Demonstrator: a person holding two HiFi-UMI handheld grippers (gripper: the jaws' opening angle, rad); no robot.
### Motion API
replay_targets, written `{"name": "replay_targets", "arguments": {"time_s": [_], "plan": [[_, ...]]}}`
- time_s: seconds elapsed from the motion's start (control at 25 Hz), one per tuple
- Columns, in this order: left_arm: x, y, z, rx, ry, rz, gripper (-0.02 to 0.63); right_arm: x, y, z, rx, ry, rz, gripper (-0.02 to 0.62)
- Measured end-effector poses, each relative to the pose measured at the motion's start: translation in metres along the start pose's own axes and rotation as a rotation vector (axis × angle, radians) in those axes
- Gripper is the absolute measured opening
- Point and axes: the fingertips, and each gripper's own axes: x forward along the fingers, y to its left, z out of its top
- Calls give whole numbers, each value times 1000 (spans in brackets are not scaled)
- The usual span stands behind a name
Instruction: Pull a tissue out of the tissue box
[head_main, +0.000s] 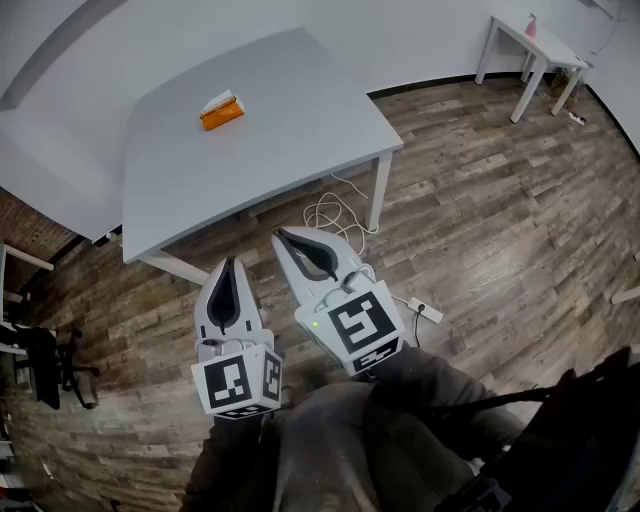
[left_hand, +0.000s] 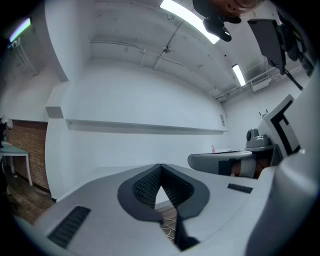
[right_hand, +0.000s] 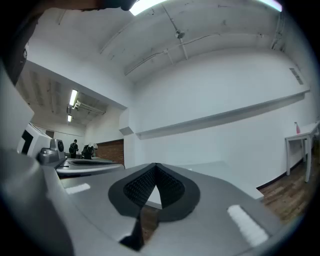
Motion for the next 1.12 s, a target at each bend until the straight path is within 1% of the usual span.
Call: {"name": "replay_targets", "arguments": {"time_s": [0.12,0.28,0.4,0.52,0.6,0.72,0.88,1.0,1.12], "plan": [[7,-7,-8,2,-7,1,0,-3,-10,-3,5,-3,3,0],[15,-18,-15,-5,14,9,0,-7,-26,-8,14,13,-1,0],[20,-31,-20,-11,25,32,0,-13,-35,-15,25,30,40,0],[24,-46,-30,-18,34,52,0,-23,-47,-29,60,70,85,2],[32,-48,-31,-10,40,53,0,-23,-60,-36,74,71,69,3],[40,-33,-32,6,48,69,0,-14,-86,-35,92,46,3,5],[50,-5,-43,-21,70,112,0,6,-114,-35,94,53,-48,3],[77,14,-50,-44,64,116,0,38,-126,-34,75,51,-54,3],[115,42,-55,-58,54,103,0,82,-129,-36,52,48,-34,3]]}}
